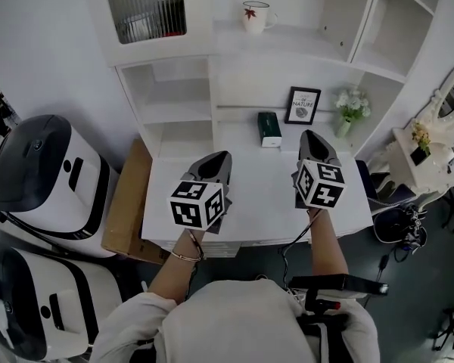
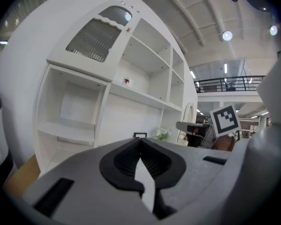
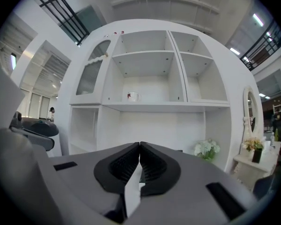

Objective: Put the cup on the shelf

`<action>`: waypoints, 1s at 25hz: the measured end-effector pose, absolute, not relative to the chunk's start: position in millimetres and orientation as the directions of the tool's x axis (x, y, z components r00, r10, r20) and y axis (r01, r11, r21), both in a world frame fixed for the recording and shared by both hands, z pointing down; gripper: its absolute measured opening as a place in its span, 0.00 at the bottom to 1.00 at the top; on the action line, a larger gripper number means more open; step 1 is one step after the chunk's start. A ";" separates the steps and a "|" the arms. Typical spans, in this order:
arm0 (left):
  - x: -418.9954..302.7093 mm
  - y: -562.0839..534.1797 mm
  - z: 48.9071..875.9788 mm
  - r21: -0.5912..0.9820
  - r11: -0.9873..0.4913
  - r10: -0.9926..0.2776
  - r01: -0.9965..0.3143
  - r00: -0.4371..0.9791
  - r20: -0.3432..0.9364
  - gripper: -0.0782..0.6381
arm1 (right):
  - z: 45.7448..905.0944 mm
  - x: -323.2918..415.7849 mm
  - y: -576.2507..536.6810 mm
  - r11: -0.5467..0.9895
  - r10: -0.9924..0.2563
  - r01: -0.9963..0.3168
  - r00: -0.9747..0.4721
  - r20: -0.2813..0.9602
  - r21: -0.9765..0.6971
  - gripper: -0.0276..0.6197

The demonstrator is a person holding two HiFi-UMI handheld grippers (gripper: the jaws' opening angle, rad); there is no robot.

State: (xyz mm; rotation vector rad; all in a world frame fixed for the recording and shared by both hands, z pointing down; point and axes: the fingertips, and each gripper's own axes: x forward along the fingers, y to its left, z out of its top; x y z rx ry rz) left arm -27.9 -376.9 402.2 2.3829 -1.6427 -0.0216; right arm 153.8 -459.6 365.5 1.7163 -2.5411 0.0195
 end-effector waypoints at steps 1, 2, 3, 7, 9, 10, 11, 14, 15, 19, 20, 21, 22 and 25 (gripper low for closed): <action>-22.4 -379.3 399.8 0.213 -0.330 -0.926 -0.919 0.360 0.117 0.12 | 370.8 160.7 -460.1 0.370 -0.927 -0.929 -0.368 0.076 0.024 0.08; -16.8 -382.3 398.4 0.221 -0.324 -0.929 -0.920 0.354 0.109 0.12 | 375.2 167.4 -461.0 0.368 -0.927 -0.930 -0.365 0.082 0.017 0.08; -11.7 -385.9 398.0 0.230 -0.316 -0.933 -0.921 0.346 0.104 0.12 | 378.8 173.3 -462.1 0.368 -0.927 -0.930 -0.366 0.087 0.013 0.08; 2.7 -396.9 406.2 0.226 -0.249 -0.955 -0.942 0.278 0.105 0.12 | 389.7 186.3 -463.9 0.408 -0.909 -0.912 -0.402 0.111 0.036 0.08; 8.2 -398.1 413.2 0.219 -0.213 -0.964 -0.952 0.241 0.111 0.12 | 392.2 191.4 -463.9 0.429 -0.899 -0.902 -0.422 0.117 0.040 0.08; 11.0 -398.5 417.4 0.221 -0.199 -0.966 -0.955 0.229 0.118 0.12 | 394.1 194.2 -464.1 0.436 -0.895 -0.899 -0.429 0.122 0.037 0.08; 13.7 -399.2 420.6 0.221 -0.189 -0.967 -0.957 0.221 0.128 0.12 | 395.6 196.3 -464.7 0.442 -0.892 -0.897 -0.434 0.127 0.034 0.08; 16.9 -401.3 417.7 0.191 -0.177 -0.970 -0.965 0.204 0.131 0.12 | 396.4 198.4 -467.0 0.459 -0.883 -0.888 -0.452 0.125 0.028 0.08; 15.1 -401.2 414.9 0.181 -0.168 -0.973 -0.969 0.192 0.127 0.12 | 397.1 198.2 -467.2 0.466 -0.879 -0.885 -0.460 0.124 0.018 0.08; 7.5 -400.4 402.6 0.161 -0.143 -0.981 -0.977 0.161 0.107 0.12 | 396.1 195.6 -465.5 0.496 -0.860 -0.868 -0.495 0.126 -0.023 0.08; 6.1 -400.0 401.3 0.155 -0.137 -0.982 -0.978 0.155 0.106 0.12 | 395.5 195.7 -465.0 0.498 -0.859 -0.867 -0.497 0.125 -0.023 0.08; 4.5 -399.5 400.9 0.152 -0.131 -0.983 -0.980 0.148 0.105 0.12 | 395.5 195.8 -464.6 0.499 -0.858 -0.866 -0.498 0.124 -0.021 0.08; 2.9 -398.8 401.3 0.152 -0.126 -0.984 -0.980 0.143 0.105 0.12 | 396.2 195.9 -464.0 0.499 -0.858 -0.866 -0.498 0.124 -0.019 0.08; 0.5 -395.7 405.9 0.149 -0.120 -0.984 -0.982 0.138 0.116 0.12 | 402.0 196.9 -461.6 0.496 -0.860 -0.868 -0.493 0.132 -0.011 0.08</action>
